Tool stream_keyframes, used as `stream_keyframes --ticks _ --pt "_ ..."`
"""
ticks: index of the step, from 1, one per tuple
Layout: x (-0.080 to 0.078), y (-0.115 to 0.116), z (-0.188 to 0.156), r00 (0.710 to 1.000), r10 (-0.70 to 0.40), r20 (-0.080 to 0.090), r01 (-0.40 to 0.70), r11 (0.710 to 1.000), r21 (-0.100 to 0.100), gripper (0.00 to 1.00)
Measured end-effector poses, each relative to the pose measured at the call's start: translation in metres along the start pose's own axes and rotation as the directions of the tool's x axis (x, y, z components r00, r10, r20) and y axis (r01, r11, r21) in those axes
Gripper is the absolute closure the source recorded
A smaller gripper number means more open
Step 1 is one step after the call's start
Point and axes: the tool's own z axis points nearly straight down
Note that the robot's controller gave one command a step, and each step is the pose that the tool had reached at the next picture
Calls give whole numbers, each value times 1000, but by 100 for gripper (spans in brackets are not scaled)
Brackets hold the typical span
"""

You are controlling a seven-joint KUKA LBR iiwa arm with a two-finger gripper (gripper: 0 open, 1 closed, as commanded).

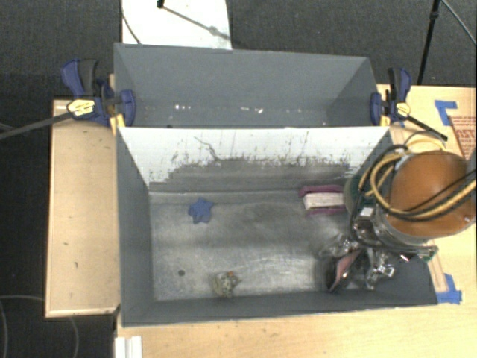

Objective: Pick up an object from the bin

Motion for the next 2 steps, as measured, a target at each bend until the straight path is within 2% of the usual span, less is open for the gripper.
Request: stream_keyframes --ticks 1,2 --pt "-2 -2 -2 1000 3 7 -3 1000 8 100" --pt "-4 -4 -64 1000 9 -2 -9 1000 0 100"
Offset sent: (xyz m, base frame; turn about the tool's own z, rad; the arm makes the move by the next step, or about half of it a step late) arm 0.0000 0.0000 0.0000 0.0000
